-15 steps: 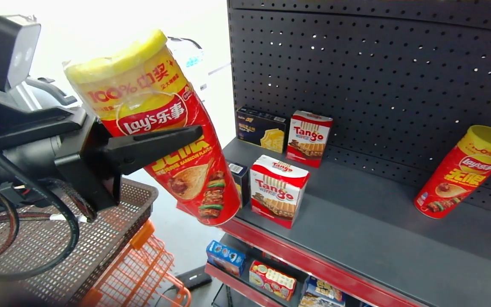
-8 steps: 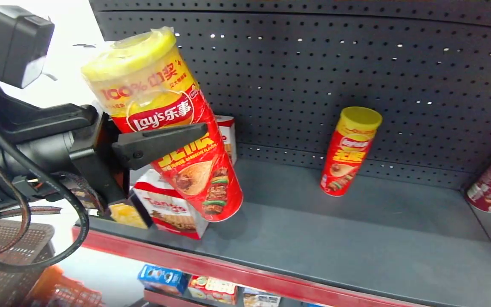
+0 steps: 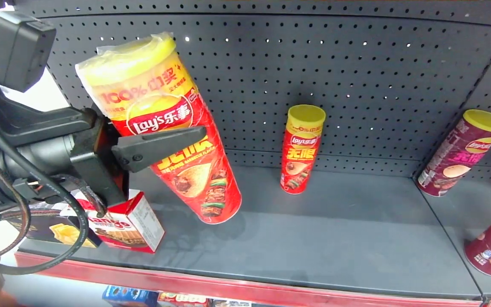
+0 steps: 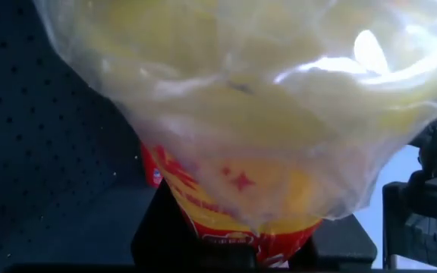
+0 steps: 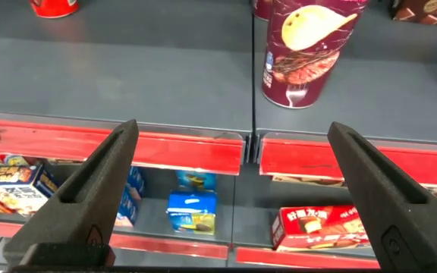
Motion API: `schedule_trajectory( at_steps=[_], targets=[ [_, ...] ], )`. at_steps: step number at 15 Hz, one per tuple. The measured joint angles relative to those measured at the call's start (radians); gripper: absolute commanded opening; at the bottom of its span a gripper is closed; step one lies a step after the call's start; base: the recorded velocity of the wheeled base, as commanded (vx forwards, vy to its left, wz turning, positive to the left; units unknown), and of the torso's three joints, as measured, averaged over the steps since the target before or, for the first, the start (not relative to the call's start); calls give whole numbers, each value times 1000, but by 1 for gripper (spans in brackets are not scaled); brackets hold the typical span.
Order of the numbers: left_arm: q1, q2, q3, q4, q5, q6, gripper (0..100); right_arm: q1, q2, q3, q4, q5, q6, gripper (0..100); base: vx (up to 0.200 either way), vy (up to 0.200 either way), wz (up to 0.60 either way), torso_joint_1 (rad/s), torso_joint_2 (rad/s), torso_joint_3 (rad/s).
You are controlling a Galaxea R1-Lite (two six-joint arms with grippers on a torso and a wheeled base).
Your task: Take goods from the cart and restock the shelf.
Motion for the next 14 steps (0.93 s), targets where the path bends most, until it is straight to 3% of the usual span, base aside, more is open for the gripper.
schedule_trajectory(
  at_steps=[14],
  targets=[
    [-4,7,-9,13,2,-1,0,0,0,0,0,1,0,100,0,0,0,0,0,0]
  ],
)
